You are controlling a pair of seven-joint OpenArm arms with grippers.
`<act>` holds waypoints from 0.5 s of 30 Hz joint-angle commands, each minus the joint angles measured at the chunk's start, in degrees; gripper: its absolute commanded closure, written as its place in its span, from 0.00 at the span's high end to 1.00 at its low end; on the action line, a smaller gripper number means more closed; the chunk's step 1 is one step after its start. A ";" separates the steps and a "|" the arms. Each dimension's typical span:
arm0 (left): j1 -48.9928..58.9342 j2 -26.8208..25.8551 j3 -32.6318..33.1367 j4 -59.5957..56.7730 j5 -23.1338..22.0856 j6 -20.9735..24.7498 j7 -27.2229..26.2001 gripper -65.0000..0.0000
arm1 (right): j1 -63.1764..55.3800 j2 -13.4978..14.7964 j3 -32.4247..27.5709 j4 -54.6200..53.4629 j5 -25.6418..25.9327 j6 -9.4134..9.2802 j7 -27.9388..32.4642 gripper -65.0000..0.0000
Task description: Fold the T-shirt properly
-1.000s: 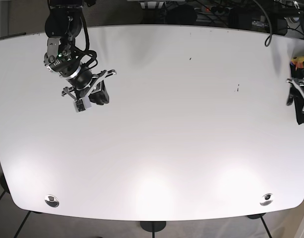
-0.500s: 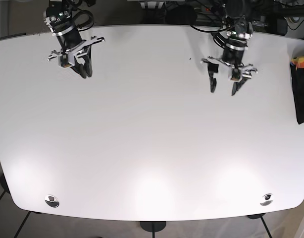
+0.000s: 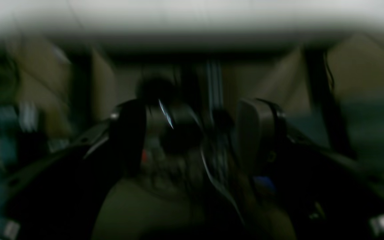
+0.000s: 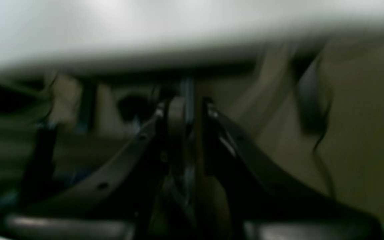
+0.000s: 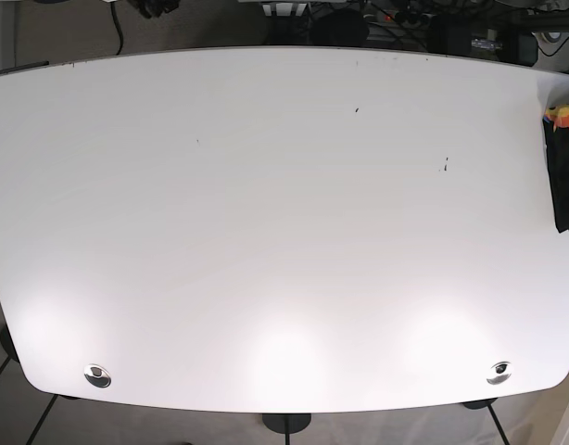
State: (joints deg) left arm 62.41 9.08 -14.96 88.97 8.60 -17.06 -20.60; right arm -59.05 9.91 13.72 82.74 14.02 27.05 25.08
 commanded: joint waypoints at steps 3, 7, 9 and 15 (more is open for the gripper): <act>-2.85 -0.08 -0.56 -12.18 -0.38 0.22 -1.42 0.59 | 0.63 2.35 -4.26 -10.34 3.69 0.25 1.69 0.12; -12.70 -1.57 -0.56 -29.14 -0.38 0.22 -1.25 0.59 | 8.80 2.79 -8.84 -24.32 3.34 0.25 1.60 0.12; -18.32 -2.44 -0.91 -38.73 -0.29 0.22 -1.25 0.59 | 13.11 2.70 -10.07 -31.35 3.25 0.25 1.51 0.12; -38.54 -8.69 -2.14 -72.84 -0.29 0.22 -1.33 0.59 | 27.97 2.26 -14.73 -52.37 3.25 0.16 1.69 0.12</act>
State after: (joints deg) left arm 22.81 0.32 -17.10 15.79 8.51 -16.51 -21.08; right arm -30.24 11.60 -1.43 30.09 16.86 26.79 25.71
